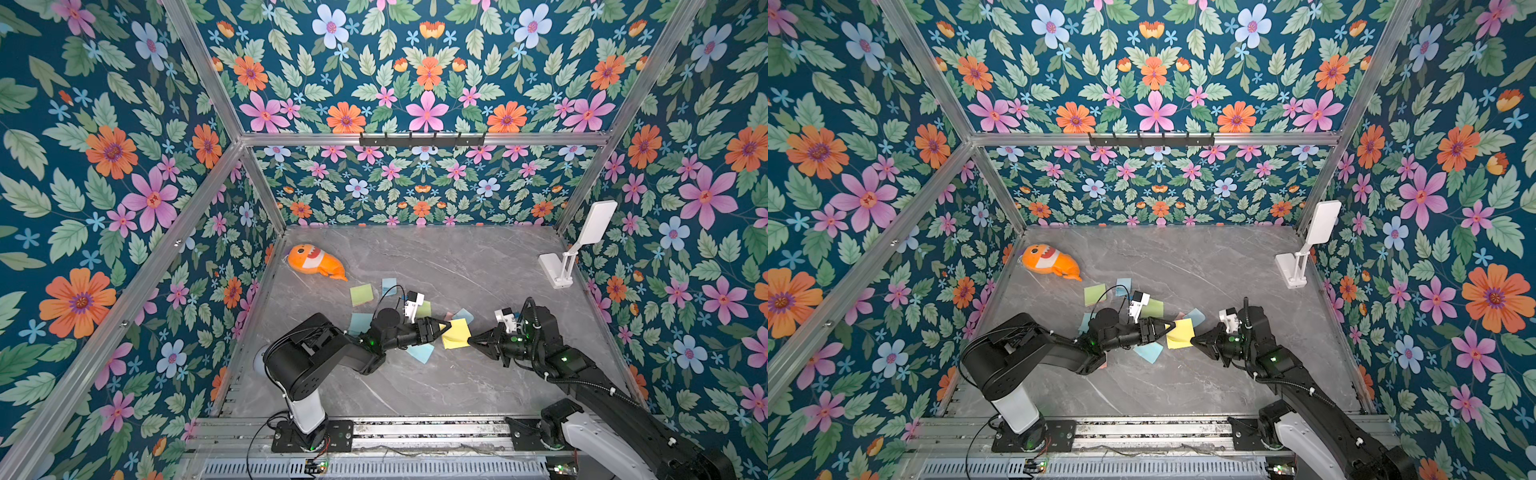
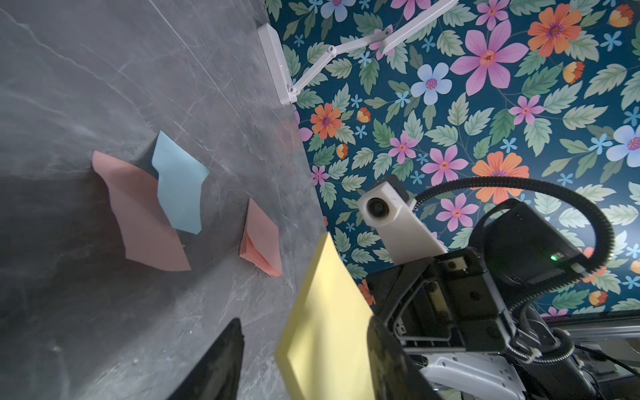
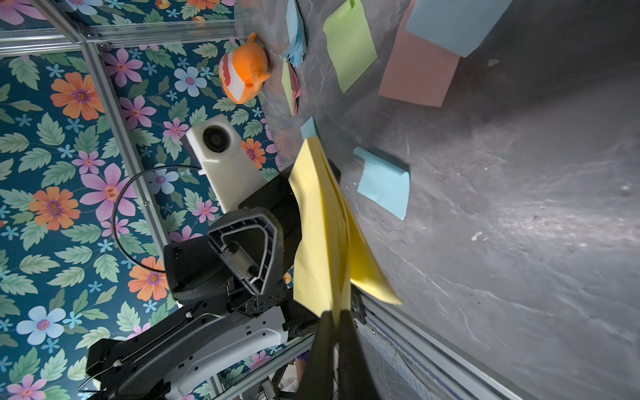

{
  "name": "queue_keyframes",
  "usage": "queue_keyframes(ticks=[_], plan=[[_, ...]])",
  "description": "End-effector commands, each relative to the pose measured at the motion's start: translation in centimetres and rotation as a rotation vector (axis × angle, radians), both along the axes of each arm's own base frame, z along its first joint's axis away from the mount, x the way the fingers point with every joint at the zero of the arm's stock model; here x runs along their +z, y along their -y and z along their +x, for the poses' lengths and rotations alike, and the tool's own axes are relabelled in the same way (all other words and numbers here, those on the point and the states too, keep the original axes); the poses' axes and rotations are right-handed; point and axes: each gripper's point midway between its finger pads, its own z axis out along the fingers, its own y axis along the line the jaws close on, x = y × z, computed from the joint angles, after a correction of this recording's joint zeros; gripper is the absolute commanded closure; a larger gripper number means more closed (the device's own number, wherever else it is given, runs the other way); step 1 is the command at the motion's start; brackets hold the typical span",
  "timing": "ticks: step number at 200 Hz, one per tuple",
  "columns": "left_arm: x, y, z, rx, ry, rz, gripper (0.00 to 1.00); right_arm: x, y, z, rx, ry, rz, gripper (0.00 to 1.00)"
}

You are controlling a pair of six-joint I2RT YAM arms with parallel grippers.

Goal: Tear off pages from different memo pads
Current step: Pick up the memo pad from the center of the board, then tear off the paper from the memo pad.

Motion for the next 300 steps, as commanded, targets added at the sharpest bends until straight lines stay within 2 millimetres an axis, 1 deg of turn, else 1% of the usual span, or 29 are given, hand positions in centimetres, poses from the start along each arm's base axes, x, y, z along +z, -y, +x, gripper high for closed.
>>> queue_keyframes(ticks=[1, 8, 28, 46, 52, 71, 81, 91, 95, 99, 105, 115, 126, 135, 145, 156, 171, 184, 209, 222, 250, 269, 300], plan=[[-0.1, -0.1, 0.1, -0.009, 0.015, 0.008, 0.41, 1.2, -0.5, 0.3, 0.009, 0.023, 0.035, 1.0], [0.1, -0.1, 0.2, -0.008, 0.016, -0.001, 0.42, 1.1, -0.6, 0.2, 0.012, 0.021, 0.033, 1.0], [1.4, 0.3, 0.2, -0.027, 0.028, -0.048, 0.54, 0.5, -0.9, 0.1, 0.023, 0.009, 0.031, 1.0], [1.9, 0.5, 0.1, -0.037, 0.028, -0.069, 0.69, 0.2, -0.9, 0.2, 0.019, 0.002, 0.033, 1.0], [2.0, 0.5, 0.1, -0.036, 0.027, -0.072, 0.75, 0.1, -0.9, 0.2, 0.018, 0.001, 0.033, 1.0], [2.1, 0.8, 0.2, -0.044, 0.013, -0.078, 0.92, 0.0, -1.0, 0.2, 0.018, 0.001, 0.033, 1.0], [1.8, 0.9, 0.3, -0.047, -0.001, -0.071, 1.0, 0.1, -1.0, 0.2, 0.022, 0.006, 0.035, 1.0], [1.0, 0.8, 0.7, -0.045, -0.039, -0.047, 1.0, 0.3, -0.9, 0.1, 0.03, 0.025, 0.027, 0.82], [0.7, 0.6, 0.9, -0.044, -0.05, -0.039, 1.0, 0.3, -0.9, 0.0, 0.038, 0.033, 0.014, 0.73], [0.4, 0.5, 0.9, -0.045, -0.064, -0.032, 1.0, 0.3, -0.7, -0.2, 0.044, 0.043, -0.01, 0.67], [-0.2, -0.1, 1.4, -0.033, -0.09, -0.014, 1.0, 0.2, -0.2, -0.4, 0.056, 0.063, -0.064, 0.61], [-0.9, -0.9, 1.7, -0.027, -0.129, 0.008, 1.0, -0.3, 1.2, -0.7, 0.069, 0.109, -0.204, 0.57], [-1.3, -1.5, 1.7, -0.044, -0.161, 0.021, 1.0, -0.7, 2.5, -0.9, 0.089, 0.153, -0.328, 0.55], [-1.2, -1.6, 1.5, -0.072, -0.174, 0.016, 1.0, -1.0, 3.1, -0.8, 0.115, 0.183, -0.401, 0.53], [-0.8, -1.5, 1.0, -0.117, -0.18, -0.001, 1.0, -1.4, 3.4, -0.9, 0.157, 0.204, -0.473, 0.51], [0.0, -1.2, 0.3, -0.172, -0.178, -0.03, 1.0, -1.2, 3.5, -0.8, 0.206, 0.242, -0.566, 0.5], [1.0, -1.1, -0.3, -0.212, -0.17, -0.069, 1.0, 0.0, 2.3, -0.8, 0.287, 0.359, -0.689, 0.49], [1.5, -1.1, -0.5, -0.223, -0.167, -0.087, 1.0, 1.0, 1.0, -1.0, 0.379, 0.436, -0.776, 0.49], [1.7, -1.2, -0.6, -0.219, -0.163, -0.092, 1.0, 1.0, -0.8, -1.3, 0.51, 0.494, -0.926, 0.5], [1.8, -1.3, -0.6, -0.216, -0.164, -0.094, 1.0, 1.0, -2.0, -1.5, 0.551, 0.524, -0.959, 0.5], [2.0, -1.3, -0.8, -0.216, -0.162, -0.092, 1.0, 1.0, -3.9, -1.4, 0.615, 0.559, -0.991, 0.5], [2.2, -1.4, -0.8, -0.214, -0.16, -0.089, 1.0, 1.2, -4.8, -1.4, 0.639, 0.576, -0.999, 0.5], [2.3, -1.5, -0.9, -0.215, -0.159, -0.086, 1.0, 1.0, -5.5, -1.2, 0.669, 0.592, -1.012, 0.5]])
